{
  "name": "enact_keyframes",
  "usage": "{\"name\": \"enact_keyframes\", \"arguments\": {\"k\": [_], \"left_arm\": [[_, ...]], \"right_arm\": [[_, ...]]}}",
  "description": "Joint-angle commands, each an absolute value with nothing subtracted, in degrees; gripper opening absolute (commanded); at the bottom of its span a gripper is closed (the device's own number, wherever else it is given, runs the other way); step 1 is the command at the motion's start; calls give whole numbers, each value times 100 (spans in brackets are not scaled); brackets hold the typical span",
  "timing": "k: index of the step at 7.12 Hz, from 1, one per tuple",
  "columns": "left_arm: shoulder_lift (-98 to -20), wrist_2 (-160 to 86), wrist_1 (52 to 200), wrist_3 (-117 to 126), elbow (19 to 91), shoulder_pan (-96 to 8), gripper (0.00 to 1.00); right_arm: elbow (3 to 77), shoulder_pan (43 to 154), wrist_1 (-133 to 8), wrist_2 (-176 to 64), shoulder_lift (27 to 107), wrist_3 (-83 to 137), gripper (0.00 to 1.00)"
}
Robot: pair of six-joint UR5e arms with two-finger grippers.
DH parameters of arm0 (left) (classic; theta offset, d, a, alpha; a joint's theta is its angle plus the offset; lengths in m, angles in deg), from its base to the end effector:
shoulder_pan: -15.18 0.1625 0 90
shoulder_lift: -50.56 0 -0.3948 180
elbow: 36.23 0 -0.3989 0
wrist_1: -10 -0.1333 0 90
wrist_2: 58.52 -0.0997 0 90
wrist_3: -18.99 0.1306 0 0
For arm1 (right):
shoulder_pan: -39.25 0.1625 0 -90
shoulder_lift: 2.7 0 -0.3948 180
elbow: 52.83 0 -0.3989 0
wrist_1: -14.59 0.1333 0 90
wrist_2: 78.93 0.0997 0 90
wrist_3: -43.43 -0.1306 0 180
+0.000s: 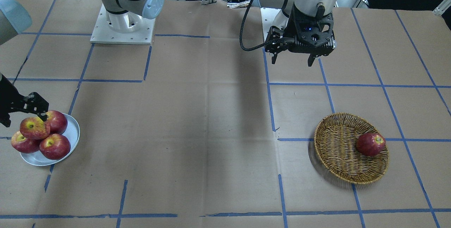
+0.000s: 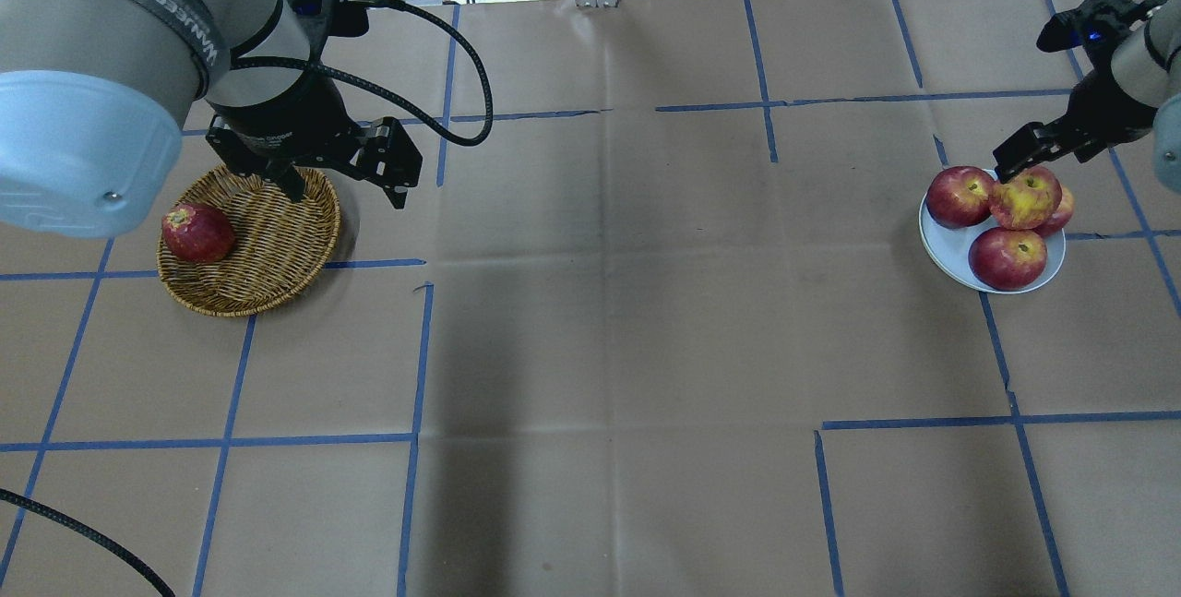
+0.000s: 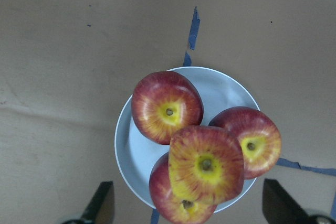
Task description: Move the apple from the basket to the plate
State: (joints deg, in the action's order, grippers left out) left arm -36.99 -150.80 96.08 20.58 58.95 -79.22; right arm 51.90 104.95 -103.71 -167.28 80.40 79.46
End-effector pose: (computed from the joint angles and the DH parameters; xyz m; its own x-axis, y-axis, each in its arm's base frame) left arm -0.1649 -0.4727 0.4095 -0.9938 0.1035 -0.0403 0.1043 0.9943 -0.0197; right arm -0.0942 -0.5417 0.2893 -0.9783 -0.2023 0.0452 -0.2061 0.9722 -0.1108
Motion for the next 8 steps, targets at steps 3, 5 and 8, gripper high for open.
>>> {"name": "enact_keyframes", "arguments": {"k": [3,5,8], "left_arm": [[-3786,-15081,9596,2075,5922,-7913,99],[-3794,-15081,9596,2075,5931,-7913,99],[-3733,-15098,9570,2093,6150,-7913,99]], "right_arm": [[4833,12006,-8728,-16805,8975,5606,100],[4553,12580,-8361,-16788,9046,4821,100],[4385,12907,-8244,-16831,8967,4720,100]]}}
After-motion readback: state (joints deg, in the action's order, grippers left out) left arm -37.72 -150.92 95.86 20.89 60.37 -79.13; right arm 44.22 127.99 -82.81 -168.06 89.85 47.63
